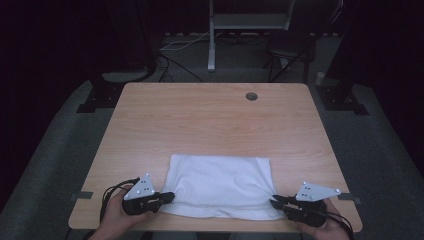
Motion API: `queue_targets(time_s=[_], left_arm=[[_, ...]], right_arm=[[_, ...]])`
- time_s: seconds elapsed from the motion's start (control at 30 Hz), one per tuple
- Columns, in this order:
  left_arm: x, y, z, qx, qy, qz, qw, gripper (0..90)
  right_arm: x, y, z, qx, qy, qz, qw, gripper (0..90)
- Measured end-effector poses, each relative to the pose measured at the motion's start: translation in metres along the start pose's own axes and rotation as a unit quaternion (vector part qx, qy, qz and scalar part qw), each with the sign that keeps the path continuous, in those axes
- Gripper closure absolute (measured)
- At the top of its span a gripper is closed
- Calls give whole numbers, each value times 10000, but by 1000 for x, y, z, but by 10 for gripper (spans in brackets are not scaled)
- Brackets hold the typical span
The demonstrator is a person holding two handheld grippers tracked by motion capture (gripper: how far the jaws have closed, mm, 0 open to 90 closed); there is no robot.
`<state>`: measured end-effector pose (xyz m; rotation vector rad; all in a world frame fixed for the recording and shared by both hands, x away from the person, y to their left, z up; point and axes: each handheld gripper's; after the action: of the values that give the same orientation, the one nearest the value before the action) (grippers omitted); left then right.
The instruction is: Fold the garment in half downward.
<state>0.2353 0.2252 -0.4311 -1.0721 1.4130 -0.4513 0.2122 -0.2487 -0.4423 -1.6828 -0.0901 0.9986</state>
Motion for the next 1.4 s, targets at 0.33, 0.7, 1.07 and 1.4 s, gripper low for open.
queue_targets(time_s=[0.33, 0.7, 1.07, 1.4], left_arm=[[-8, 0, -4, 49, -20, -127, 9999, 866], [-14, 5, -10, 30, 55, -200, 9998, 865], [-10, 15, -12, -106, 218, -30, 9997, 859], [-16, 13, -10, -136, 187, -113, 9997, 855]], right_arm=[[-8, -1, -2, 133, -165, -187, 9996, 790], [-13, -2, 1, 14, -236, -147, 9996, 790], [-12, 5, 4, -94, -342, 127, 9993, 790], [-16, 4, 7, -165, -428, 145, 9988, 791]])
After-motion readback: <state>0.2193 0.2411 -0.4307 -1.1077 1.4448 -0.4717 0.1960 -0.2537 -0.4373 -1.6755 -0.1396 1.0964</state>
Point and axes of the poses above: each handheld gripper's, and its own axes: x roughly forward along the jaws, y roughly out of its underside, z roughly to its left, and after that the axes turned 14 degrees about y, right-handed
